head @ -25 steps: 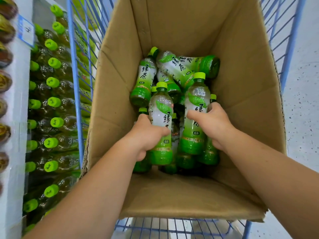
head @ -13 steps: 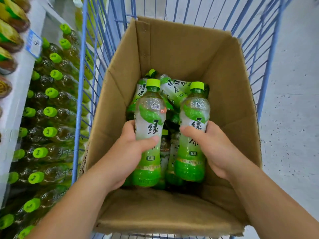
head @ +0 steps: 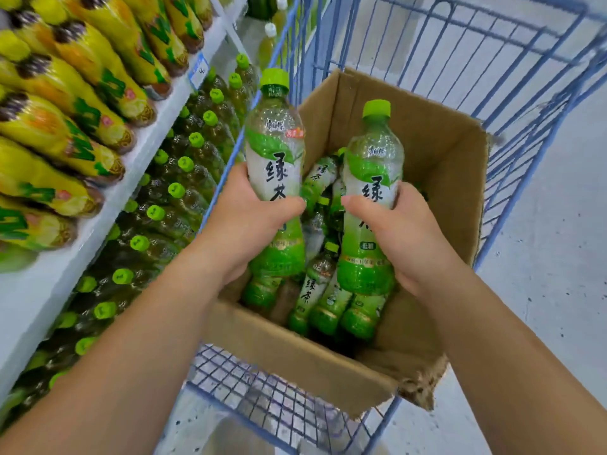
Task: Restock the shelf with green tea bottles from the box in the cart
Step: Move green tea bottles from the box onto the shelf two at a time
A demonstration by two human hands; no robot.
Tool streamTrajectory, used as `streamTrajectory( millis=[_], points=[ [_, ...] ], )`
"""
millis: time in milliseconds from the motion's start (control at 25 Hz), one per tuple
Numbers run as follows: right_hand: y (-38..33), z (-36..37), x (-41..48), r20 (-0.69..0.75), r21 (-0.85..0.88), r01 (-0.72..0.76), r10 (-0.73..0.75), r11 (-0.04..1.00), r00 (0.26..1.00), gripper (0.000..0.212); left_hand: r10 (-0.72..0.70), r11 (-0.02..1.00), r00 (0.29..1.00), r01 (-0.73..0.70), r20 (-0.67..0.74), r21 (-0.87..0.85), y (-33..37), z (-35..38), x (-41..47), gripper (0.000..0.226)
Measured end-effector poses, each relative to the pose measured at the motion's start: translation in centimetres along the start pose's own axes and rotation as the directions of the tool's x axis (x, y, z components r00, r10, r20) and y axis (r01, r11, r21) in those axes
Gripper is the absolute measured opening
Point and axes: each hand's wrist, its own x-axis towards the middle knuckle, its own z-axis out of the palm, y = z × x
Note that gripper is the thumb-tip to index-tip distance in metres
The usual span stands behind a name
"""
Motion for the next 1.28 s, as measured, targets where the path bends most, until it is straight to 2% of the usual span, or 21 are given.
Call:
streamTrajectory(
  millis=[120, 280, 440, 640, 800, 960, 1120, 1280],
  points=[
    [-2.0, 1.6, -0.8, 0.072, -0.024, 0.016, -0.014, 1.0, 0.997, 0.051, 0.022, 1.0, 0.991, -0.024, -0.129, -0.019, 1.8, -2.7, -2.9, 0.065],
    [-4.0, 6.2, -2.5, 0.207, -0.049, 0.072, -0.061, 0.996, 0.977, 0.045, 0.022, 0.997, 0.963, -0.041, -0.268, -0.068, 2.5, -8.3, -6.7, 0.059],
    [-6.3, 13.1, -5.0, 0.351, -0.134, 0.187, -0.13, 0.973, 0.927, 0.043, -0.024, 0.995, 0.877, -0.024, -0.48, -0.093, 1.2, -15.7, -10.9, 0.066],
    [-7.1, 23.4, -10.2, 0.544, -0.173, 0.28, -0.145, 0.944, 0.826, 0.04, -0.106, 0.99, 0.791, 0.025, -0.603, -0.142, -3.6, -24.7, -18.4, 0.057],
    [-5.2, 30.6, -14.7, 0.674, -0.195, 0.34, -0.126, 0.92, 0.728, 0.034, -0.149, 0.987, 0.753, 0.078, -0.641, -0.138, -8.9, -30.3, -24.2, 0.066],
    [-1.2, 36.6, -17.6, 0.739, -0.255, 0.417, -0.102, 0.872, 0.666, 0.03, -0.178, 0.984, 0.688, 0.103, -0.704, -0.147, -15.6, -34.0, -27.6, 0.049],
    [3.3, 41.8, -18.0, 0.763, -0.269, 0.492, -0.129, 0.828, 0.633, 0.03, -0.19, 0.981, 0.622, 0.089, -0.759, -0.173, -21.8, -37.0, -27.5, 0.042],
    [6.5, 45.2, -17.6, 0.751, -0.248, 0.522, -0.178, 0.816, 0.636, 0.03, -0.158, 0.987, 0.563, 0.079, -0.811, -0.137, -25.4, -39.1, -25.5, 0.043]
  ],
)
